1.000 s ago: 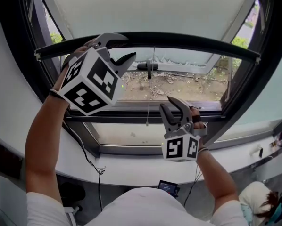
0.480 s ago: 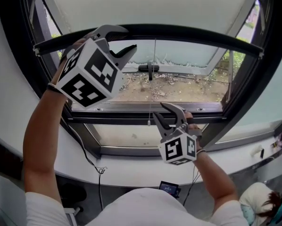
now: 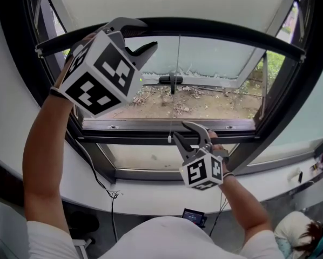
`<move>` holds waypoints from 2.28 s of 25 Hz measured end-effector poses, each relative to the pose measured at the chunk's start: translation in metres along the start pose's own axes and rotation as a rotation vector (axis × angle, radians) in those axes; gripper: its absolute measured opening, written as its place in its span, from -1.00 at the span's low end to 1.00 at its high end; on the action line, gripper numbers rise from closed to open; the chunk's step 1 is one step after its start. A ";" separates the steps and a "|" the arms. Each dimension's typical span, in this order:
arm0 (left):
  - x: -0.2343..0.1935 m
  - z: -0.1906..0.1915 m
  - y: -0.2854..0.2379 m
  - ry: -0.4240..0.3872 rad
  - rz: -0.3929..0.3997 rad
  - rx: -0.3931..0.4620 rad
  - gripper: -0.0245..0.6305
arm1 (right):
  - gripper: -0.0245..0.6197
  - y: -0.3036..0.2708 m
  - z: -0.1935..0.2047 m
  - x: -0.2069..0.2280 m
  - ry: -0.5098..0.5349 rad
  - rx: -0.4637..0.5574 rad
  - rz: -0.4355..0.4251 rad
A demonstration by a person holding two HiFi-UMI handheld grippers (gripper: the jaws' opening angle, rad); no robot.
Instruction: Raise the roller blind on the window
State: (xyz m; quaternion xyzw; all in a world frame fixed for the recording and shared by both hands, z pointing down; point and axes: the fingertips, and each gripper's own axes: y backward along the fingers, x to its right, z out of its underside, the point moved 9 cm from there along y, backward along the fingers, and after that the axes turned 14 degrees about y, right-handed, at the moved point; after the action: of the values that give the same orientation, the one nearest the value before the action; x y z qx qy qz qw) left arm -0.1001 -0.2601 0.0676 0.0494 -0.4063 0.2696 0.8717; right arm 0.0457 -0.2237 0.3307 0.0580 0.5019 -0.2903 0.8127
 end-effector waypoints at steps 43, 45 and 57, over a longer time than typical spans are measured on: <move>-0.026 -0.019 0.003 -0.005 -0.049 0.050 -0.51 | -0.69 -0.103 0.025 -0.020 -0.479 -0.086 -0.213; -0.025 -0.019 0.003 -0.005 -0.049 0.051 -0.51 | -0.70 -0.102 0.025 -0.021 -0.469 -0.085 -0.212; -0.025 -0.018 0.003 0.006 -0.087 0.082 -0.51 | -0.73 -0.087 0.024 -0.030 -0.317 -0.100 -0.189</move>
State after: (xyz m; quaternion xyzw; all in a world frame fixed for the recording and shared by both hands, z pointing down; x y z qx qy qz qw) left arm -0.1022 -0.2627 0.0374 0.1019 -0.3896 0.2479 0.8811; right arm 0.0087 -0.2920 0.3849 -0.0762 0.3844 -0.3456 0.8526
